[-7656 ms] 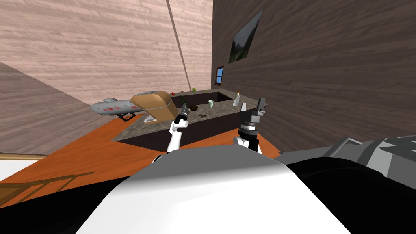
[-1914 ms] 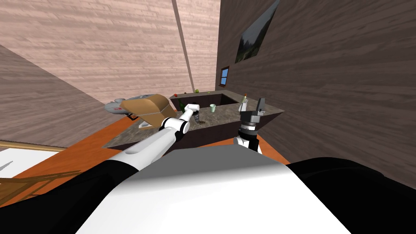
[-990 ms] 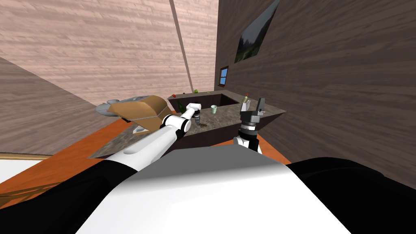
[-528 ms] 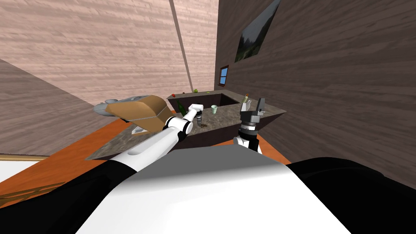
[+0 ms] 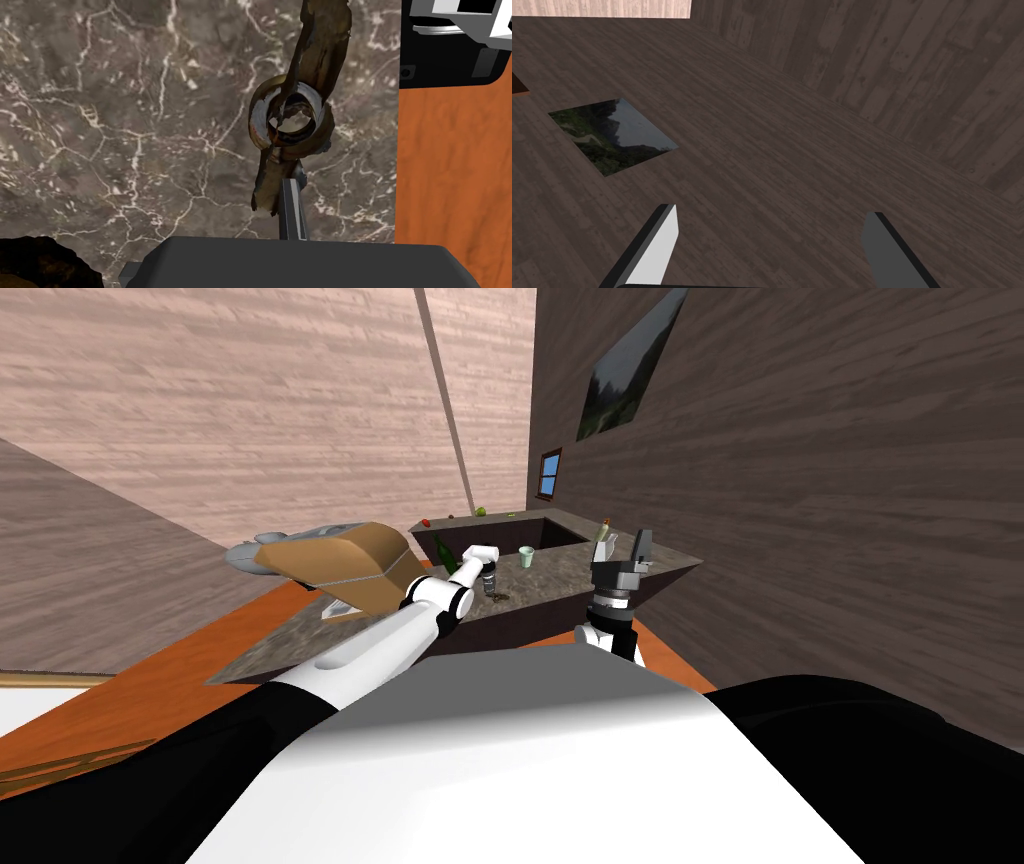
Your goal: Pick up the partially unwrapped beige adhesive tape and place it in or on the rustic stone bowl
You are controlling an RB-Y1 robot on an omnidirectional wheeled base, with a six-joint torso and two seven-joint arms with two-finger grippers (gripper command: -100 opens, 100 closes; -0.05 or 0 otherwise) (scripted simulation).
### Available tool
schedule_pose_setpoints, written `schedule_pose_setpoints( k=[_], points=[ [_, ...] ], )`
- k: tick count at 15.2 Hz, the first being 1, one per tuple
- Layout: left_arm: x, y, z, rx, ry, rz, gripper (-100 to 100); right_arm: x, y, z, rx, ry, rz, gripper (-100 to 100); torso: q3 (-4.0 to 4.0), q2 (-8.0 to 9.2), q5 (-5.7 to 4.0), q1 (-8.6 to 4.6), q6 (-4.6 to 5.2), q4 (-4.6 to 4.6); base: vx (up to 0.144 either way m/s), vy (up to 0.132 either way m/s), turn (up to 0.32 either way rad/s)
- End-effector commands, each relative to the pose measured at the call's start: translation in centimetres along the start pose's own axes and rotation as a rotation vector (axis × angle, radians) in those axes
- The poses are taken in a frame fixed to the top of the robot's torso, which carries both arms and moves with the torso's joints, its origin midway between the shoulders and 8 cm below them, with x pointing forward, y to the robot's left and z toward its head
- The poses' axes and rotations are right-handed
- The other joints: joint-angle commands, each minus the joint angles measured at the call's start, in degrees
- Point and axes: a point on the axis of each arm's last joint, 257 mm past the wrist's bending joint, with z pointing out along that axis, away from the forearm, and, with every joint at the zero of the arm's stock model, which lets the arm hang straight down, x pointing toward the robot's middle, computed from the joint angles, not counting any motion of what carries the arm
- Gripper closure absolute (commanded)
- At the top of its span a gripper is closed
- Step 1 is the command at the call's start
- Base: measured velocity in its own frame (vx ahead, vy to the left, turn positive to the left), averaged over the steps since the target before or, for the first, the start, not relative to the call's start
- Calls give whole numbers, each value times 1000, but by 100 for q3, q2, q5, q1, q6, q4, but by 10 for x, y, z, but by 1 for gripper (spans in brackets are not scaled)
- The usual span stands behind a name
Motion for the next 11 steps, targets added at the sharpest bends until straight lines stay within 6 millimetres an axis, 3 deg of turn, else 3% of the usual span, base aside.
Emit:
schedule_pose_setpoints(
  k=[1, 2, 5, 6, 9, 10, 11],
  points=[
    [-20, -10, -6, 24, 4, -6, 100, 0, 0, 0, 0, 0, 0, 0, 0, 0, 0, 0, 0, 0, -26, 10, -145],
    [-31, -11, -6, 20, -21, -44, -100, 0, 0, 0, 0, 0, 0, 0, 2, 4, 0, 3, 0, 1, -39, 8, -24],
    [-31, -11, -6, 20, -21, -44, -100, 0, 0, 0, 0, 0, 0, 0, 7, 11, 1, -1, -2, 2, -29, -8, 39],
    [-55, -15, -6, 30, -60, -89, -100, 0, 0, 0, 0, 0, 0, 0, 5, 9, 0, -3, -1, 2, -23, -15, 45],
    [-55, -15, -6, 30, -60, -89, -100, 0, 0, 0, 0, 0, 0, 0, 5, 9, -1, -6, -2, 2, -23, -16, 34],
    [-79, -15, -4, 31, -113, -127, -100, 0, 0, 0, 0, 0, 0, 0, 4, 7, -1, -6, 0, 1, -9, -35, 20],
    [-79, -14, -3, 29, -113, -127, -100, 0, 0, 0, 0, 0, 0, 0, 3, 5, -2, -11, -2, 1, -5, -61, 42]
  ],
)
